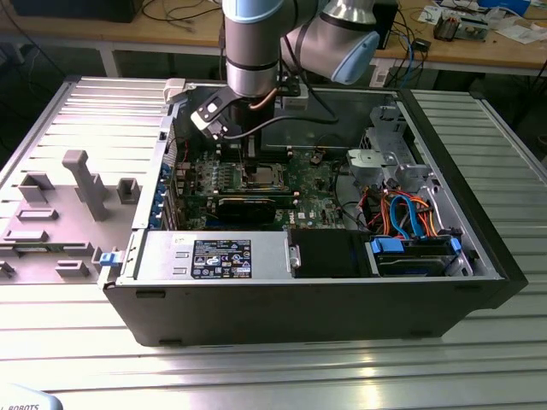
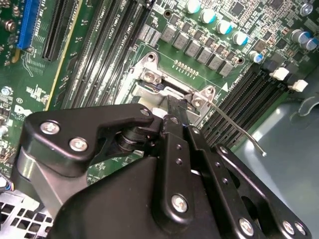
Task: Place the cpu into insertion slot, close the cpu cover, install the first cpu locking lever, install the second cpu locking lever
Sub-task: 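Close the cpu cover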
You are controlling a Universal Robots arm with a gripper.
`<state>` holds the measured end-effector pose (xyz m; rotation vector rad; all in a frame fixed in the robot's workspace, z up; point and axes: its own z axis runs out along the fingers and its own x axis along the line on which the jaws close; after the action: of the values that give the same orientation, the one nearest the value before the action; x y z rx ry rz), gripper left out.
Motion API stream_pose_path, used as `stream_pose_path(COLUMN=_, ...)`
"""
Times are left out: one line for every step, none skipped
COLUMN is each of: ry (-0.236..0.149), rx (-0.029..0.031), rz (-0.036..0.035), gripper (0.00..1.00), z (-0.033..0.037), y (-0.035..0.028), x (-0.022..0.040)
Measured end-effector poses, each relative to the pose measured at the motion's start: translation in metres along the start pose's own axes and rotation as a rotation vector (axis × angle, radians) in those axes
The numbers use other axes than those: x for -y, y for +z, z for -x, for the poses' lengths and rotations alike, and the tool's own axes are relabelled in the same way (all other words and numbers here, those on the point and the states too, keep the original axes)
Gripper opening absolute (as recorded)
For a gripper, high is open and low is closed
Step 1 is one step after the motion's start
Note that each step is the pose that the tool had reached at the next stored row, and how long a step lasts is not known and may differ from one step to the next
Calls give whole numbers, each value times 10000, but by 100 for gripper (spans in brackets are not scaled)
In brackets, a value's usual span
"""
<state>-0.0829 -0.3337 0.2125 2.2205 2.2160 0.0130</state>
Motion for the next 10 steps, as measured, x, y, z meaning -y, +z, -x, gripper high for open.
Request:
stream_pose_path(ry=-3, rx=-1, rz=-11, gripper=11, z=0, y=17, x=1)
stream_pose_path(ry=-4, rx=1, rz=-24, gripper=11, z=0, y=23, x=1)
stream_pose_path(ry=-5, rx=0, rz=-34, gripper=11, z=0, y=30, x=1)
stream_pose_path(ry=-6, rx=0, rz=-45, gripper=11, z=0, y=37, x=1)
stream_pose_path(ry=-5, rx=0, rz=-54, gripper=11, z=0, y=43, x=1)
stream_pose_path(ry=-6, rx=-1, rz=-65, gripper=11, z=0, y=58, x=2)
stream_pose_path(ry=-10, rx=3, rz=-78, gripper=11, z=1, y=68, x=2)
stream_pose_path(ry=-11, rx=7, rz=-86, gripper=11, z=1, y=70, x=2)
stream_pose_path(ry=-11, rx=11, rz=-85, gripper=11, z=1, y=69, x=2)
stream_pose_path(ry=-11, rx=19, rz=-80, gripper=11, z=0, y=62, x=1)
